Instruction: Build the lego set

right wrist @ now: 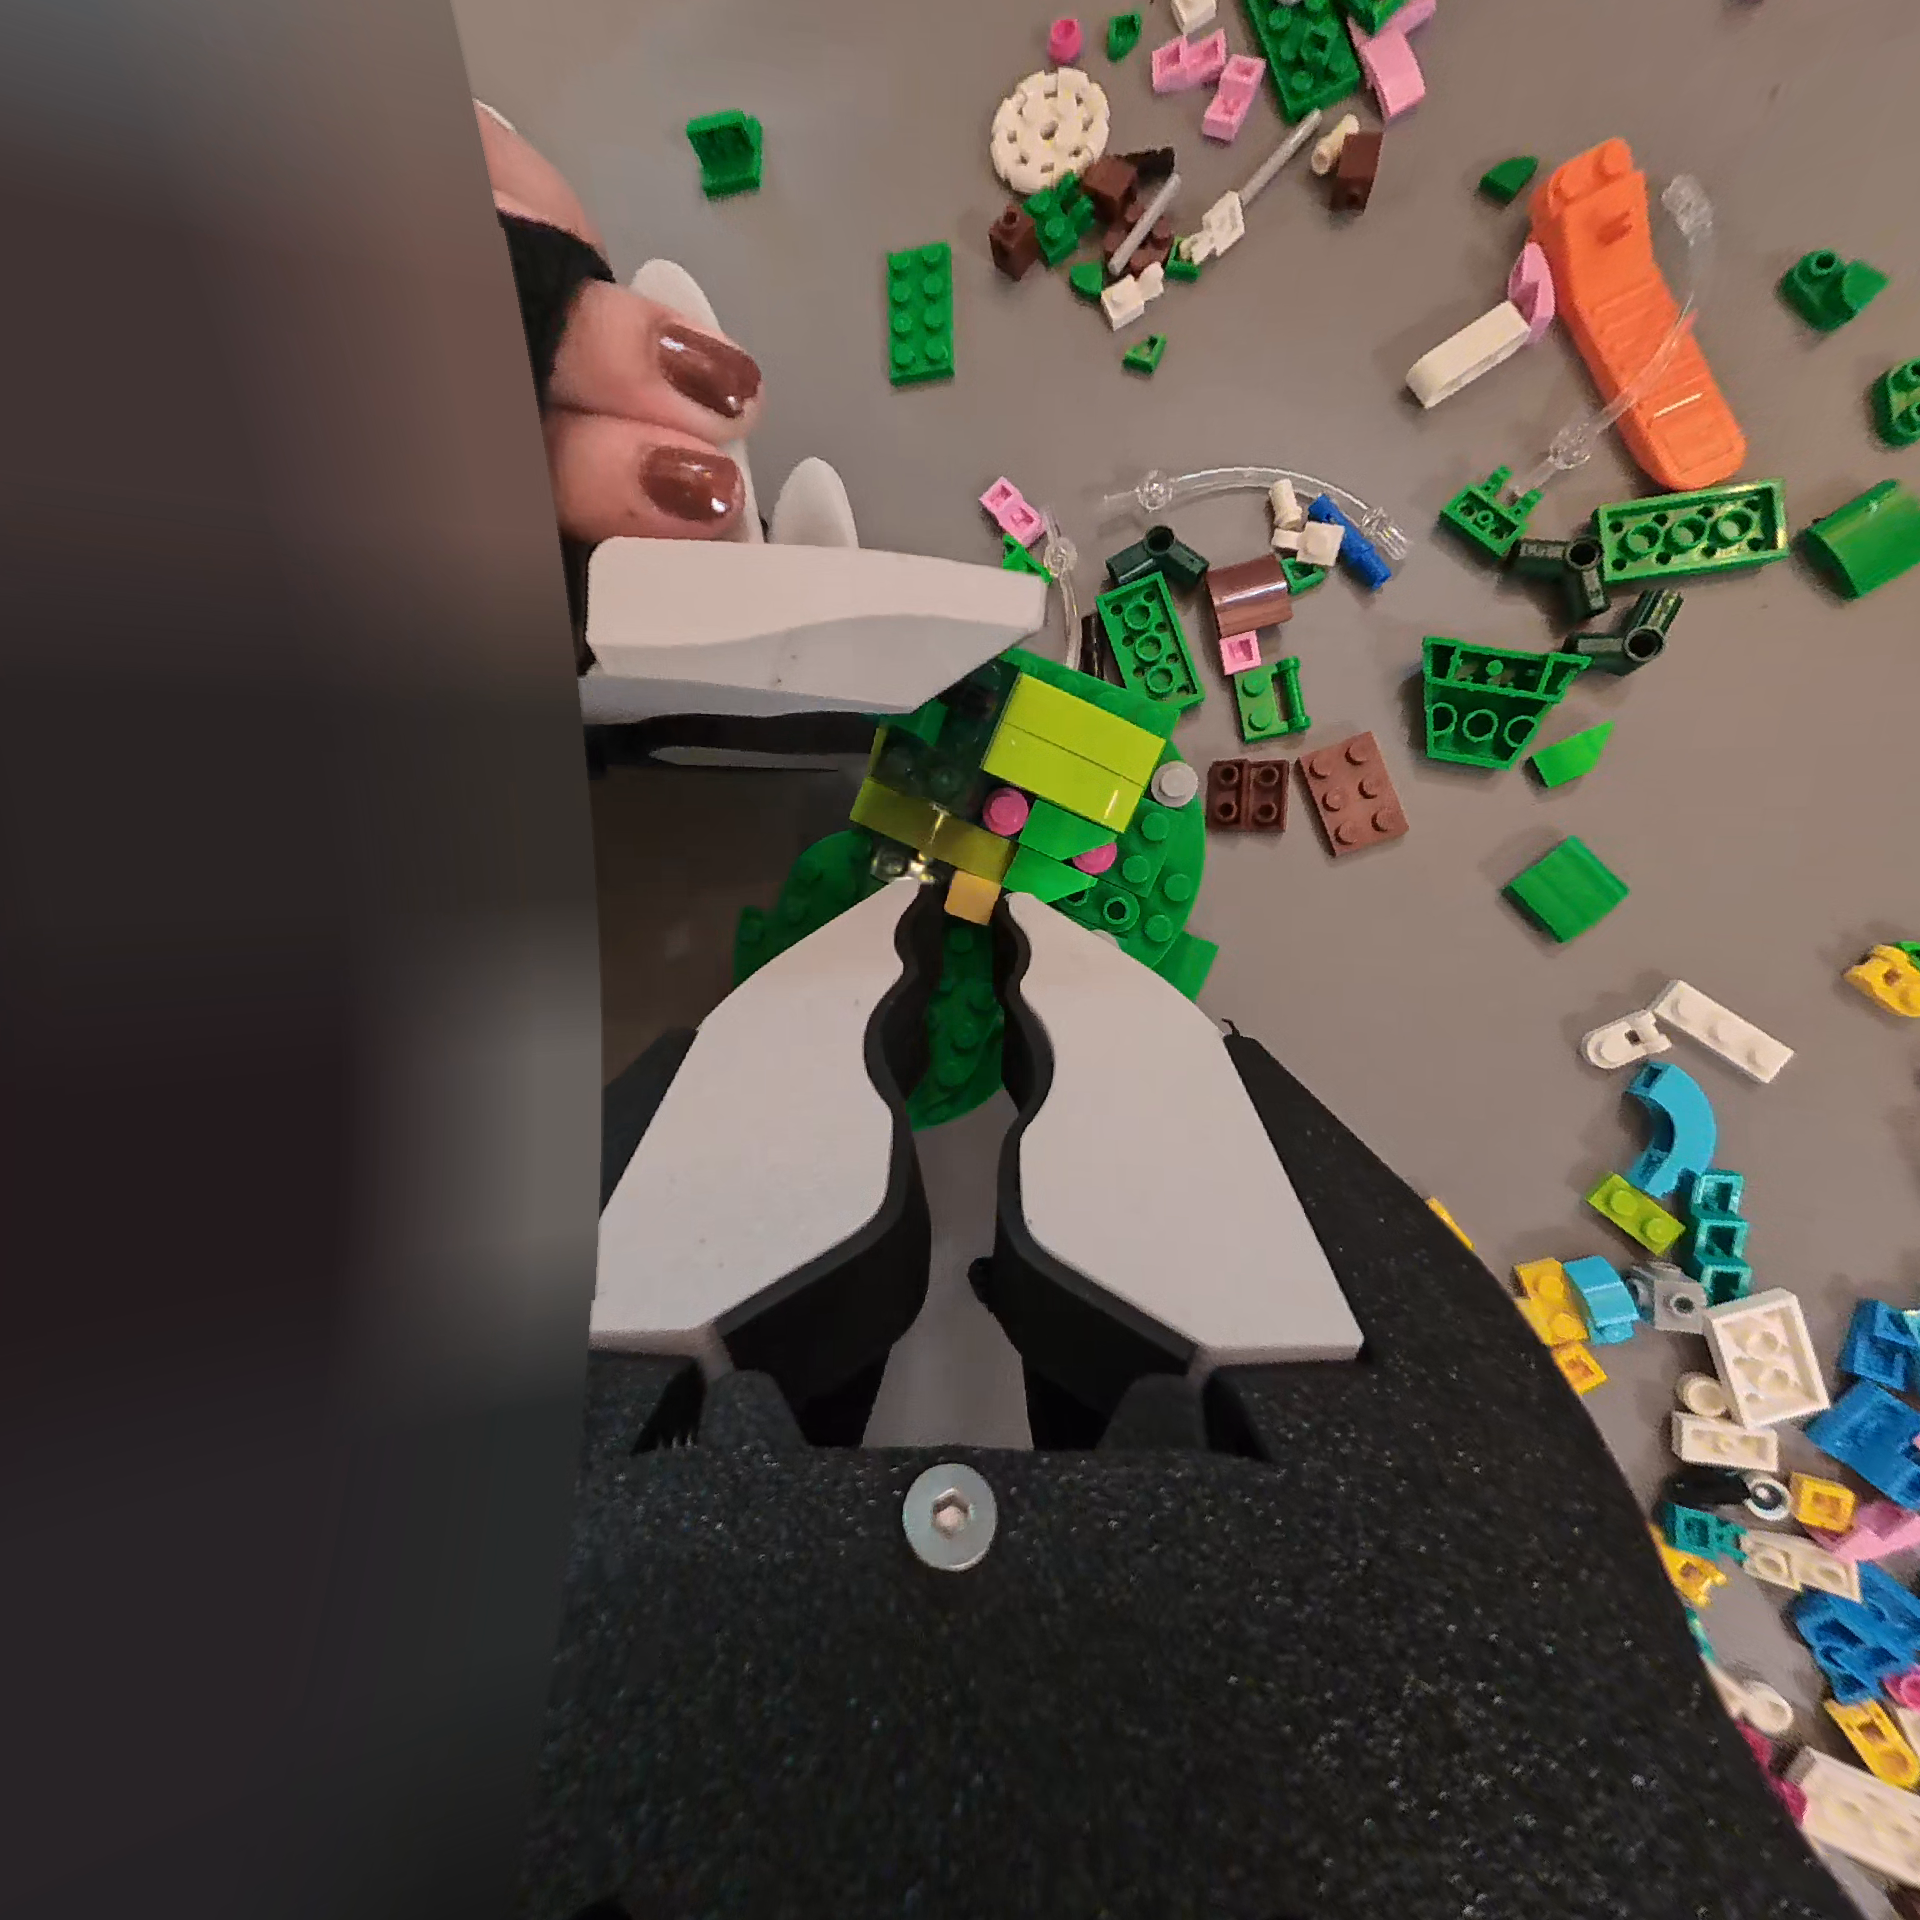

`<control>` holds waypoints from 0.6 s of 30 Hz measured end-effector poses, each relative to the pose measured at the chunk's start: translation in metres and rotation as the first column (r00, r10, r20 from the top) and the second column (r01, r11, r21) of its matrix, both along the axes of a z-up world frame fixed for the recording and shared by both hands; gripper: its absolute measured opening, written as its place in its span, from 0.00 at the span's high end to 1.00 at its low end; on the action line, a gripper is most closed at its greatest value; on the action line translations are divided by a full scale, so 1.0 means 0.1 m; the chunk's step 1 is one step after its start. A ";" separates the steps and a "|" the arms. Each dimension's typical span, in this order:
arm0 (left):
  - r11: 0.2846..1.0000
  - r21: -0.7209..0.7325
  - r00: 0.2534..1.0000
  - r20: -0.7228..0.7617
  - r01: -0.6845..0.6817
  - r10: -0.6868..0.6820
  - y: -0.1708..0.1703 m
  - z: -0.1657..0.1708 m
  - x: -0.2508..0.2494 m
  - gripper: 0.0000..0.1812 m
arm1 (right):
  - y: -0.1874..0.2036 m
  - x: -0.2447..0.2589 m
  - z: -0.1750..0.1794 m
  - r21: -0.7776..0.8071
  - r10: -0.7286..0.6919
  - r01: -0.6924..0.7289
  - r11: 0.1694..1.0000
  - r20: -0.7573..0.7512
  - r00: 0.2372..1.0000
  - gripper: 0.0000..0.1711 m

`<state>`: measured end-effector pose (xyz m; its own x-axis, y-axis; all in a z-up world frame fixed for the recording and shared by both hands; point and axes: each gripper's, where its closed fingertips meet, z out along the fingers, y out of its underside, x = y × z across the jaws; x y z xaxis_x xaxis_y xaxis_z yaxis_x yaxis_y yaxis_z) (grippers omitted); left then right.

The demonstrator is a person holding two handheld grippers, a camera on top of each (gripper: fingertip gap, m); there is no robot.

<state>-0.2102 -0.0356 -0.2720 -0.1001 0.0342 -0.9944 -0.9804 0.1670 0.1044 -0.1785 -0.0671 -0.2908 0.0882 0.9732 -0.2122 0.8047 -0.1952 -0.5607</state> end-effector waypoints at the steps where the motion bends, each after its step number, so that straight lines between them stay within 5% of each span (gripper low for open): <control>1: 1.000 0.001 1.000 0.001 0.003 -0.003 0.00 0.00 0.00 0.74 | 0.01 0.01 0.00 0.000 -0.001 0.001 1.000 -0.004 1.000 0.95; 9: 1.000 -0.008 1.000 0.005 0.020 -0.020 -0.01 -0.01 0.02 0.74 | -0.04 0.01 0.07 0.008 0.057 -0.057 0.998 -0.042 0.997 0.95; 18: 0.983 -0.007 0.979 0.093 0.182 -0.181 -0.12 0.03 0.18 0.73 | -0.34 0.06 0.23 0.057 0.436 -0.432 0.900 -0.118 0.892 0.95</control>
<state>-0.1924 -0.0477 -0.2692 -0.0017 0.0282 -0.9996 -0.9388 0.3441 0.0113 -0.1724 -0.1008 -0.2675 -0.3700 0.9142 -0.1652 0.7285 0.1752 -0.6623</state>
